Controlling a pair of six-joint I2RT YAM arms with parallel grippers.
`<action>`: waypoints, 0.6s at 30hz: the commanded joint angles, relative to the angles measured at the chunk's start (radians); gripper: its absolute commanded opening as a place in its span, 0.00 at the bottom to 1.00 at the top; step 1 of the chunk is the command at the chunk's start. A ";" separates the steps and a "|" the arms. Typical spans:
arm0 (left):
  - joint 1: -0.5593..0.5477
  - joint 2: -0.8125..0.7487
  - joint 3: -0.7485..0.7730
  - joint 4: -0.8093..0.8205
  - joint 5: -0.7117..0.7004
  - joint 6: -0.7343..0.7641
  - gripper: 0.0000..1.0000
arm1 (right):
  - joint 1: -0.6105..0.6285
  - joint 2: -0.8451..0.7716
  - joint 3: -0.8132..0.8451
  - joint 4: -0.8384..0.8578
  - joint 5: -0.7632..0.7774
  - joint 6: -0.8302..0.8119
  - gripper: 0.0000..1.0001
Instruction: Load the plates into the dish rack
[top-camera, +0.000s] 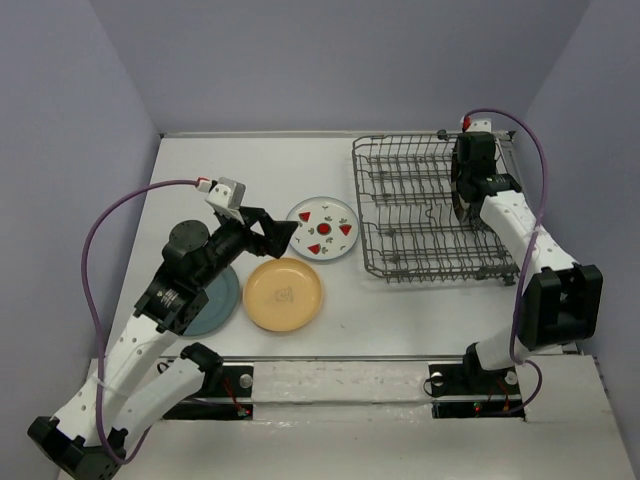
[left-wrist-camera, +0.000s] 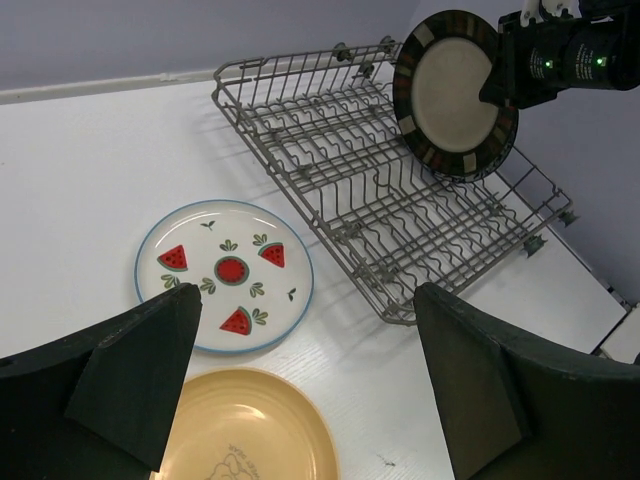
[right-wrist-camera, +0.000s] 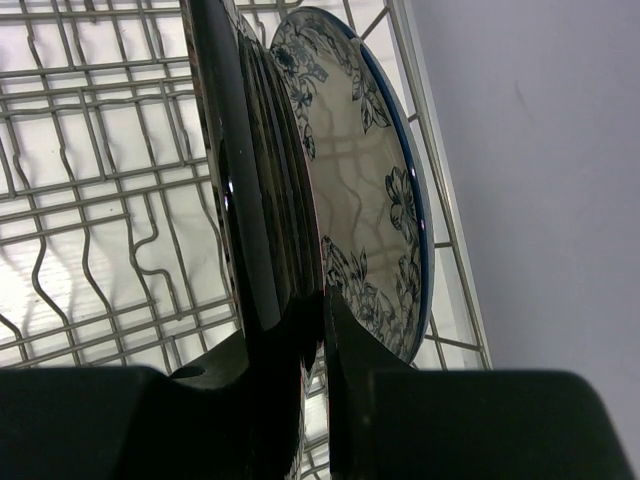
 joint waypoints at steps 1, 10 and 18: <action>-0.007 0.000 -0.004 0.035 -0.013 0.021 0.99 | -0.017 -0.025 0.085 0.181 0.032 -0.023 0.07; -0.005 0.013 -0.010 0.035 -0.017 0.021 0.99 | -0.037 0.014 -0.007 0.210 -0.039 0.023 0.07; -0.005 0.040 -0.016 0.035 -0.014 0.017 0.99 | -0.078 0.023 -0.086 0.268 -0.118 0.076 0.07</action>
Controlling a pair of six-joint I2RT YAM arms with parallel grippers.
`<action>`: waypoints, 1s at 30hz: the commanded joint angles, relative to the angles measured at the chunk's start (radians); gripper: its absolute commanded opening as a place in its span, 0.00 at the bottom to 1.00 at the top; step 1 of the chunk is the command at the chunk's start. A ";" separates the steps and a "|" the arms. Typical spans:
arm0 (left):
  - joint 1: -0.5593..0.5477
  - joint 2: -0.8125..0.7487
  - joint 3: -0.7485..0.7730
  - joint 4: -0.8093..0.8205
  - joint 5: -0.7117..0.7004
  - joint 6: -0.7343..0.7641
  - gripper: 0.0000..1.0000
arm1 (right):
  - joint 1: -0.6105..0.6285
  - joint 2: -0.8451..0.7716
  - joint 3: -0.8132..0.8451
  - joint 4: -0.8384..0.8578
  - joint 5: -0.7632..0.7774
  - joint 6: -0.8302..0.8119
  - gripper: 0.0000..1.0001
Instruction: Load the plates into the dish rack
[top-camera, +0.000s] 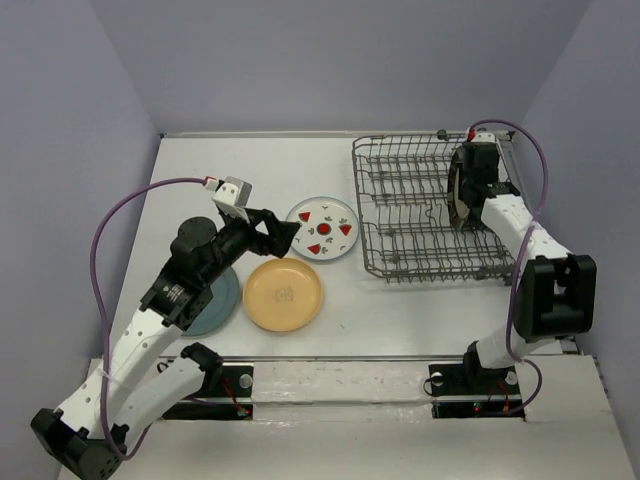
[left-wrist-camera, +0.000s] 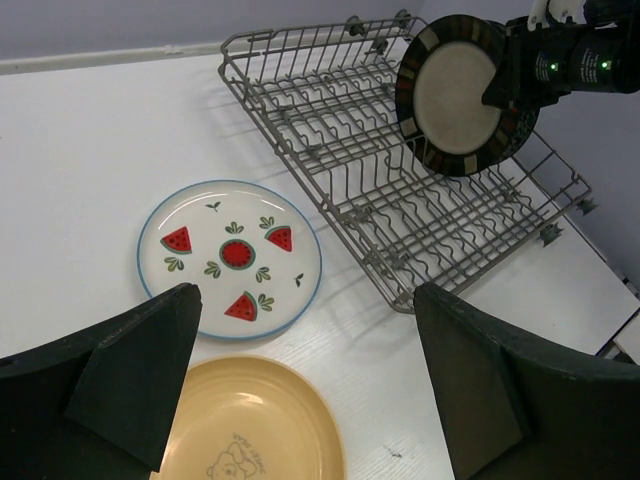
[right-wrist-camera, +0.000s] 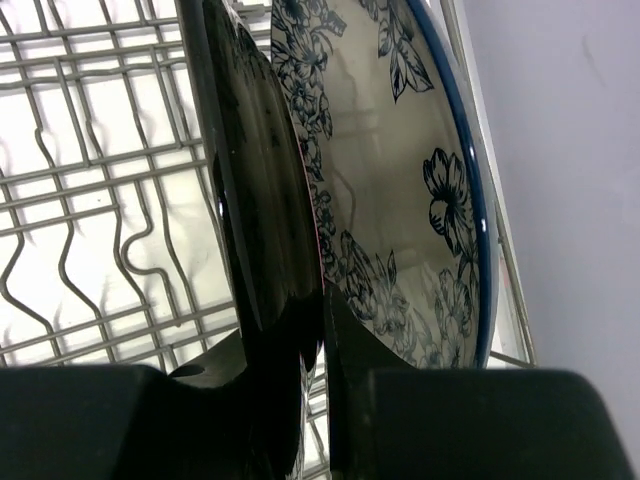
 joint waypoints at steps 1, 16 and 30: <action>-0.005 0.008 -0.008 0.037 -0.005 0.016 0.99 | -0.019 -0.020 0.005 0.175 -0.030 0.048 0.08; 0.001 0.108 0.000 0.037 -0.019 -0.027 0.99 | -0.019 -0.142 0.020 0.143 -0.065 0.137 0.82; 0.035 0.350 0.026 0.037 -0.105 -0.171 0.98 | -0.019 -0.475 -0.034 0.176 -0.475 0.371 0.90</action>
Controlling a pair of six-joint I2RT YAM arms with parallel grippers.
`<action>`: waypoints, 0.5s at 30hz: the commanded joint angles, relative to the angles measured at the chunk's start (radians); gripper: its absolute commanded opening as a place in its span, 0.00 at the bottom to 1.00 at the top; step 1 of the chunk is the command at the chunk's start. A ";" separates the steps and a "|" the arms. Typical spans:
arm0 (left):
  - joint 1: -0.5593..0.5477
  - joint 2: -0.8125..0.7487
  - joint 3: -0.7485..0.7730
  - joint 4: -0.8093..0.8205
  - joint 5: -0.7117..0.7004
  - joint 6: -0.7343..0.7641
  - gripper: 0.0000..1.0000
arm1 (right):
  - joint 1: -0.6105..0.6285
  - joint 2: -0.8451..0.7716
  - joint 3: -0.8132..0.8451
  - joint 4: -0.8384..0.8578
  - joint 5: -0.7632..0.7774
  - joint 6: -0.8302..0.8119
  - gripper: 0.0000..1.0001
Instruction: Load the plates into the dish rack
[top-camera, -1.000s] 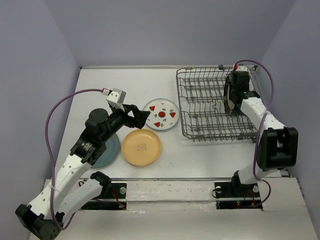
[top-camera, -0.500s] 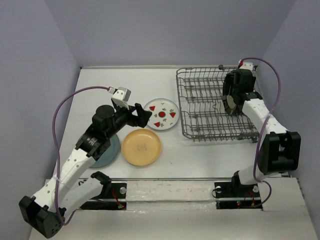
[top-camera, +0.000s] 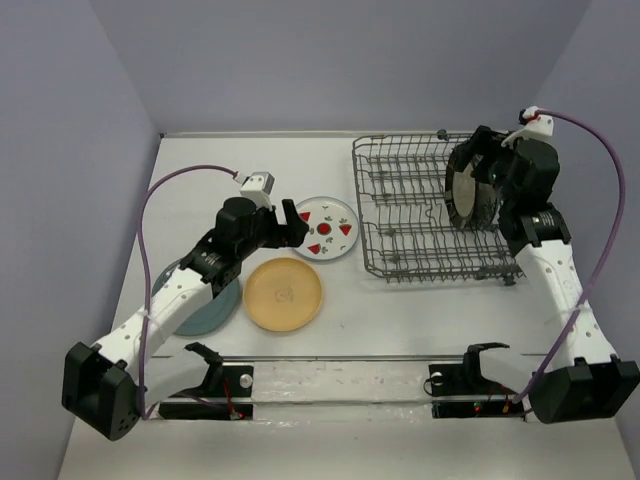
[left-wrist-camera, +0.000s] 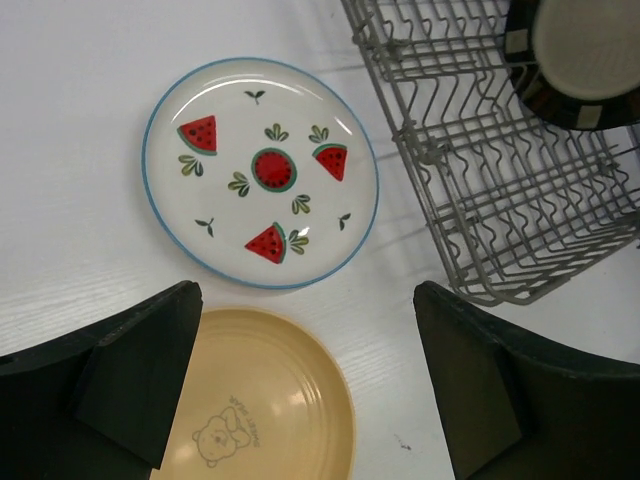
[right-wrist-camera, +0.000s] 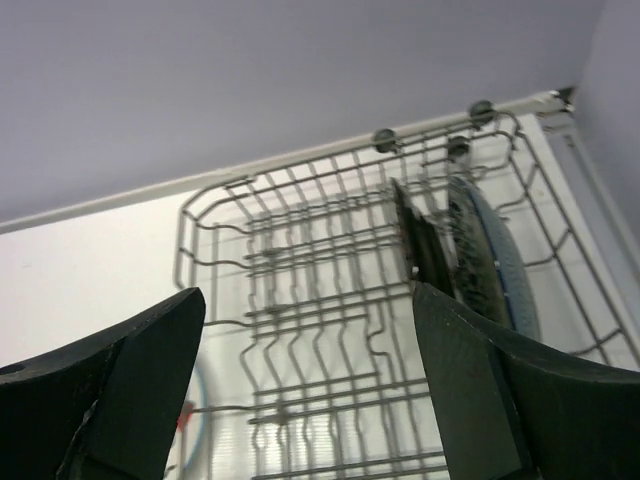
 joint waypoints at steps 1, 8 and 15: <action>0.034 0.096 0.040 0.036 -0.042 -0.061 0.98 | 0.005 -0.092 -0.040 0.081 -0.193 0.129 0.90; 0.087 0.303 0.110 0.066 -0.171 -0.106 0.94 | 0.015 -0.218 -0.172 0.162 -0.354 0.211 0.90; 0.090 0.550 0.228 0.071 -0.185 -0.120 0.89 | 0.024 -0.272 -0.258 0.207 -0.446 0.254 0.87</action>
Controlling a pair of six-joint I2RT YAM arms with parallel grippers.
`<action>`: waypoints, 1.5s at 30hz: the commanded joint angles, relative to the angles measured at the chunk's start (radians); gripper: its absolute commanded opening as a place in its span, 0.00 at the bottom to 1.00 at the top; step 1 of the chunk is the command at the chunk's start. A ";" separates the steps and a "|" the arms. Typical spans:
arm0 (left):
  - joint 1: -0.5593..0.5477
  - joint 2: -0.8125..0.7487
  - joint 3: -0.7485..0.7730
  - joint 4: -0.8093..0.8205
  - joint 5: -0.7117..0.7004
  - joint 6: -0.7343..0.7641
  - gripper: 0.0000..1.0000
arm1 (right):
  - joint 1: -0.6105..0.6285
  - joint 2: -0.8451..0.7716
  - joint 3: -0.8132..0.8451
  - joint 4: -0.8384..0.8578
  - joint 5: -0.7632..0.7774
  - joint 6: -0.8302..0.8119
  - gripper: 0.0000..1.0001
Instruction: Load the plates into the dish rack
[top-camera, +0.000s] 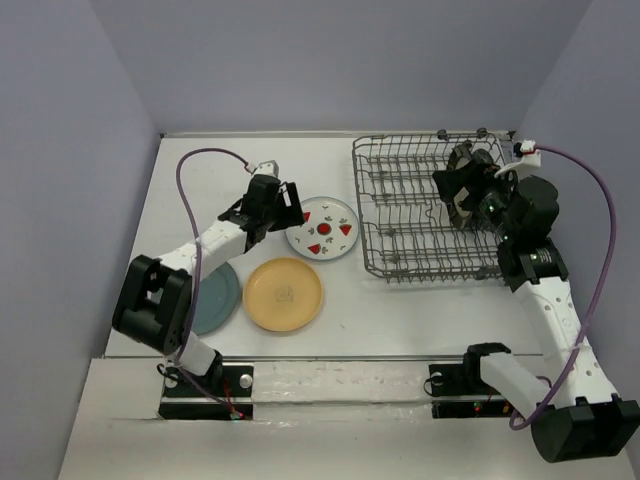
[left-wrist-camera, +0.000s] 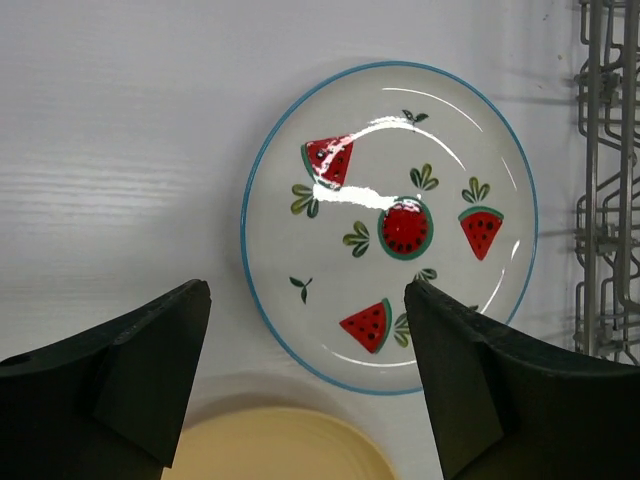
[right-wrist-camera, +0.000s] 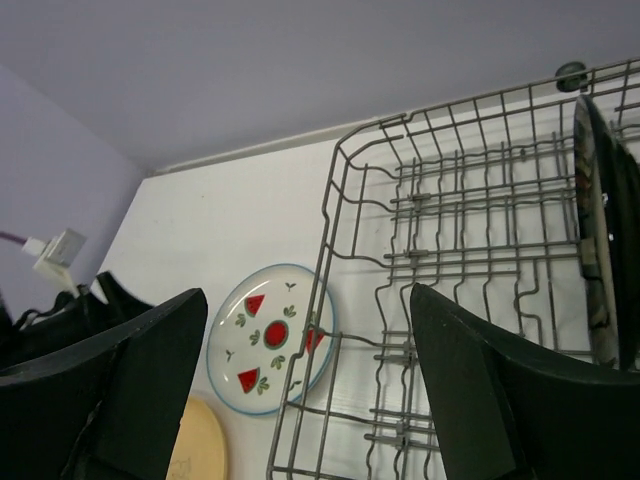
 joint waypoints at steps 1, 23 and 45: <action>0.007 0.108 0.098 0.042 -0.044 -0.013 0.89 | 0.011 -0.036 -0.021 0.079 -0.088 0.043 0.87; 0.086 0.365 0.054 0.185 0.054 -0.052 0.06 | 0.011 -0.063 -0.052 0.108 -0.096 0.040 0.85; 0.155 -0.184 -0.097 0.229 0.016 -0.105 0.05 | 0.224 0.229 0.089 0.113 -0.296 0.029 0.90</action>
